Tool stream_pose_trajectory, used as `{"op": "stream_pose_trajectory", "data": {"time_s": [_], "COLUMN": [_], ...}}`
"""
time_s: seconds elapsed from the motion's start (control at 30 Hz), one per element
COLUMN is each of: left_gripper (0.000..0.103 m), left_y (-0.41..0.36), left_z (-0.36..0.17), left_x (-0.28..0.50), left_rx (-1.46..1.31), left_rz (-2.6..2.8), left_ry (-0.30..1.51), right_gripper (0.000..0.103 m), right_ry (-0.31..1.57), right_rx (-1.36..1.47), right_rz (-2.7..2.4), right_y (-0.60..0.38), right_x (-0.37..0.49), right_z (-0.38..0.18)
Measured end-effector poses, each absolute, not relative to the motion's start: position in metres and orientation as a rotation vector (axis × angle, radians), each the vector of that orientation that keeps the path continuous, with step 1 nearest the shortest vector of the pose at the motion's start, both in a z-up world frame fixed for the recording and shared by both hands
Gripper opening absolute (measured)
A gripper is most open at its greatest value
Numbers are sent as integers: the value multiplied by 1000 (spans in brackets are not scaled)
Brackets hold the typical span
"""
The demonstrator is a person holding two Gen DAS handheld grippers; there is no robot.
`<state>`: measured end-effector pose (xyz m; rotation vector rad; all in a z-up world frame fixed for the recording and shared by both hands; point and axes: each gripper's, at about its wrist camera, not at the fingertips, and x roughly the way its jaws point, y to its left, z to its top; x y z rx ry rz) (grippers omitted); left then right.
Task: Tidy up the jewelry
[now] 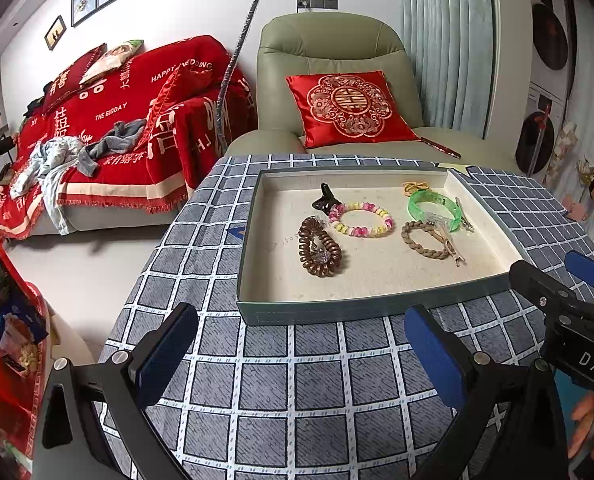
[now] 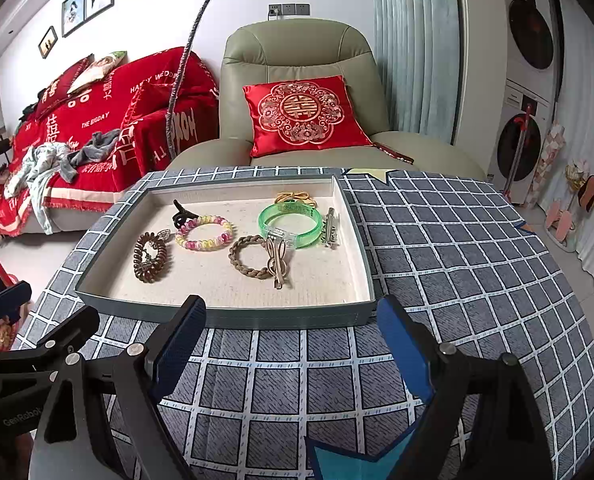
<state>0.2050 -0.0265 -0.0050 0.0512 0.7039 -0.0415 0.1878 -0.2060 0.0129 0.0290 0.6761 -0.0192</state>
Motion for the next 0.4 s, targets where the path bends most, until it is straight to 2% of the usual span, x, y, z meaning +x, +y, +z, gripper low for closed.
{"op": "stream_pose_trajectory", "data": {"time_s": [0.4], "left_gripper": [103], "left_y": [-26], "left_z": [-5], "left_x": [205], "left_rx": [52], "left_rz": [-41], "left_ry": [701], "right_gripper": [89], "right_ry": [677], "right_rx": [29], "right_rz": [-19], "right_y": [-206], "right_x": [188], "right_z": [12]}}
